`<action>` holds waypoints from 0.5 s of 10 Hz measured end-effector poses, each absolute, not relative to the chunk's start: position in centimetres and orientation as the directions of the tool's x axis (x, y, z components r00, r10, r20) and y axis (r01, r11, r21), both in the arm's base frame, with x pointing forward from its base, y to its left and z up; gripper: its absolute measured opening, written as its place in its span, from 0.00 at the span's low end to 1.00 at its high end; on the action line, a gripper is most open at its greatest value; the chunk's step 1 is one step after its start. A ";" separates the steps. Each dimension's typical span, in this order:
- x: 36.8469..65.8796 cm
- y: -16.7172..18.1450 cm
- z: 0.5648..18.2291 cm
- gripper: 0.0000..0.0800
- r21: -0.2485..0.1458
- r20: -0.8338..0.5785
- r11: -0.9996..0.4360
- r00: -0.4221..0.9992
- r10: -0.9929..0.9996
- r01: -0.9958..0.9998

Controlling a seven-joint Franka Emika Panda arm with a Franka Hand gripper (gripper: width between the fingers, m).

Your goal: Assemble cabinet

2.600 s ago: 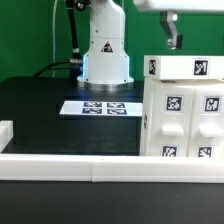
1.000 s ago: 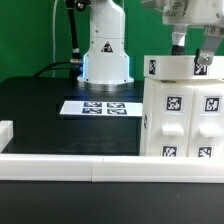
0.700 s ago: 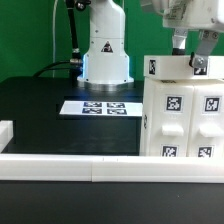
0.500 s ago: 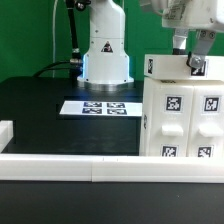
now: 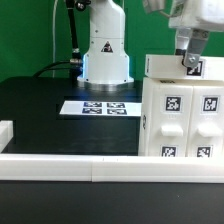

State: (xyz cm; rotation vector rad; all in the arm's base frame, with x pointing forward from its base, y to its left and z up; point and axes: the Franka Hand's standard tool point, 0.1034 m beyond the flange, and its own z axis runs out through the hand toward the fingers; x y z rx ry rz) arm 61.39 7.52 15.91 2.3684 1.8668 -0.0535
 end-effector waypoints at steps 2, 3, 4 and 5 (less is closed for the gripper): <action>61.3 7.5 15.8 0.70 0.089 -0.092 -0.396 0.404 0.910 0.914; 61.1 7.6 15.8 0.70 0.094 -0.084 -0.499 0.506 0.858 0.862; 61.0 7.6 15.8 0.70 0.094 -0.061 -0.615 0.621 0.781 0.783; 60.8 7.7 15.7 0.70 0.094 -0.039 -0.719 0.724 0.689 0.689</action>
Offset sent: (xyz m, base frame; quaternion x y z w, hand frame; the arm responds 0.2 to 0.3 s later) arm -0.0094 -0.0070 -0.0038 0.0147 0.0256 0.3476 0.9372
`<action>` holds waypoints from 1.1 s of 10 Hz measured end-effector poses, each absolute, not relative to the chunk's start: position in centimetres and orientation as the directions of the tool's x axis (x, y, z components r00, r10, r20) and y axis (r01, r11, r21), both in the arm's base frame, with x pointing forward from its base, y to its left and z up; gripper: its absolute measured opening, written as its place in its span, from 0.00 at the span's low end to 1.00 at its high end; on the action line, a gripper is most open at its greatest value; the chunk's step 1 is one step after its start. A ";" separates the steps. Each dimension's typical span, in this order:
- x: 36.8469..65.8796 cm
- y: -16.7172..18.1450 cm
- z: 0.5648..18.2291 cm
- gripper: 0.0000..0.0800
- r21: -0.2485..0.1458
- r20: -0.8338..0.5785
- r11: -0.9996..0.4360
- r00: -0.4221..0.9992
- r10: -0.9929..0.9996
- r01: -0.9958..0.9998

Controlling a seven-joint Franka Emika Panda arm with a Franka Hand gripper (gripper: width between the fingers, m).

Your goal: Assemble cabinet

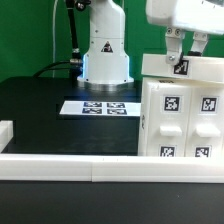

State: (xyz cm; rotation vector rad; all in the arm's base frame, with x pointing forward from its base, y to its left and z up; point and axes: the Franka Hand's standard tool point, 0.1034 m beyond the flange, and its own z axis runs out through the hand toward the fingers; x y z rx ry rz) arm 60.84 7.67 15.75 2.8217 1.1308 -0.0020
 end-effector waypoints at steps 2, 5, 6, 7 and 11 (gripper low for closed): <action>60.6 7.8 15.7 0.70 0.087 -0.007 -0.875 0.879 0.477 0.476; 60.6 8.4 15.8 0.70 0.069 0.036 -0.995 0.996 0.082 0.079; 60.7 8.7 15.8 0.70 0.064 0.045 -0.998 0.999 -0.017 -0.020; 60.6 8.8 15.8 0.70 0.062 0.048 -0.995 0.996 -0.072 -0.075; 60.6 9.1 15.8 0.70 0.027 0.056 -0.909 0.908 -0.415 -0.417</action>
Offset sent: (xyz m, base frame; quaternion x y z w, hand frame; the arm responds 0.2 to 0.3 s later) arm -0.0097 0.0046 -0.0049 0.0060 0.0157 0.3578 0.9336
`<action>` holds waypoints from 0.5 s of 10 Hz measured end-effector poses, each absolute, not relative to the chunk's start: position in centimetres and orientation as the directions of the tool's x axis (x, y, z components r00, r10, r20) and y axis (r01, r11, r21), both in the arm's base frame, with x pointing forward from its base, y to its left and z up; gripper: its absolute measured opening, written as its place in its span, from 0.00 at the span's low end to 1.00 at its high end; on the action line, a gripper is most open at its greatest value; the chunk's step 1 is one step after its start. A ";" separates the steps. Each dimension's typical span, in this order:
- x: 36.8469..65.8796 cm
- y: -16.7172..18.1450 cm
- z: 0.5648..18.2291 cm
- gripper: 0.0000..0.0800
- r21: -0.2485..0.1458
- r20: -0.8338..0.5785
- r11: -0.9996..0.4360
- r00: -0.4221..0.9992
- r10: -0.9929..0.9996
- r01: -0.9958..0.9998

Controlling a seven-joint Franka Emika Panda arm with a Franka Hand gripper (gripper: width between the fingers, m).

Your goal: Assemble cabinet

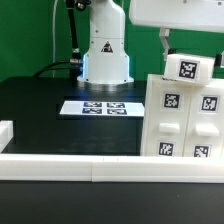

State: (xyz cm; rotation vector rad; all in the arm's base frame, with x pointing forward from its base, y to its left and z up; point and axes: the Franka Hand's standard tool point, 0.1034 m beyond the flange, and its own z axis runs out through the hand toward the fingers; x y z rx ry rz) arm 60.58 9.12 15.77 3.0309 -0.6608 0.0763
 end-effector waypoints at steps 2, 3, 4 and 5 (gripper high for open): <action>60.6 9.4 15.7 0.70 -0.002 0.052 -0.773 0.772 -0.633 -0.634; 60.7 9.6 15.7 0.70 -0.030 0.062 -0.644 0.641 -0.765 -0.765; 60.7 10.0 15.8 0.70 -0.063 0.066 -0.492 0.488 -0.870 -0.868; 60.8 10.1 15.8 0.70 -0.086 0.067 -0.421 0.417 -0.907 -0.903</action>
Offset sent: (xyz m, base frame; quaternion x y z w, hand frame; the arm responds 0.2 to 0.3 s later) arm -0.0175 -0.0040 -0.0039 -0.0089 0.0584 0.4570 0.8875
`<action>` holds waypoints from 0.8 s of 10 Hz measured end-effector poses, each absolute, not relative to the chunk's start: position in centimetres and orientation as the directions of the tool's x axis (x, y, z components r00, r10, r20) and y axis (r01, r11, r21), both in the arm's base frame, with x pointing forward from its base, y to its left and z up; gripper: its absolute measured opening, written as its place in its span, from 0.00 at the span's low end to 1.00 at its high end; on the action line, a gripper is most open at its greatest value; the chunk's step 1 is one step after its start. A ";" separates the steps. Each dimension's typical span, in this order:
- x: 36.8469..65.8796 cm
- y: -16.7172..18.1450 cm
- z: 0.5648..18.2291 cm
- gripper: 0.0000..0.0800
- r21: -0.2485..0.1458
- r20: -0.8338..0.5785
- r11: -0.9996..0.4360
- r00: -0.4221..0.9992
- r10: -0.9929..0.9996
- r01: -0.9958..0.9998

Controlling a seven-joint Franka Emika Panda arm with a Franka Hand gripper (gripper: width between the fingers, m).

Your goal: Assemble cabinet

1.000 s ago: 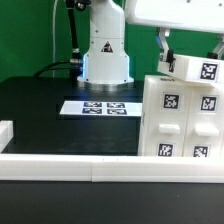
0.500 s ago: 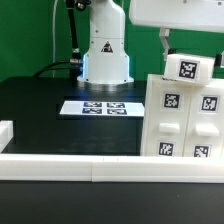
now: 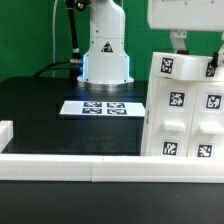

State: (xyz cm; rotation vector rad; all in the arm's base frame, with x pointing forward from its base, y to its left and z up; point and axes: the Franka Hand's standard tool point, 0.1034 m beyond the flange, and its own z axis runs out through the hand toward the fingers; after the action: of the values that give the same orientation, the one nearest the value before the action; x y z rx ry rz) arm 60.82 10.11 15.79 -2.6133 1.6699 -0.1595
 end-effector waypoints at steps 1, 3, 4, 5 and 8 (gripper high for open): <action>61.0 10.3 15.9 0.70 -0.108 0.052 -0.298 0.294 -0.954 -0.948; 61.1 10.4 15.9 0.70 -0.121 0.009 -0.098 0.097 -0.995 -0.988; 61.1 10.4 15.9 0.70 -0.121 -0.012 -0.012 0.013 -1.000 -0.993; 61.1 10.5 15.9 0.70 -0.120 -0.020 0.030 -0.028 -0.999 -0.992; 61.1 10.8 15.9 0.98 -0.119 -0.038 0.011 -0.007 -0.999 -0.993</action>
Offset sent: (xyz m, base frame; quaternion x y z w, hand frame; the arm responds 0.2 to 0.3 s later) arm 0.0039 -0.0045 -0.0002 -0.0024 -0.0044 0.2416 0.9704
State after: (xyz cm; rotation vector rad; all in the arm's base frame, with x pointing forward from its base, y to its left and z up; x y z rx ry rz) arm 61.14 10.76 15.89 -2.1325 2.1517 -0.0887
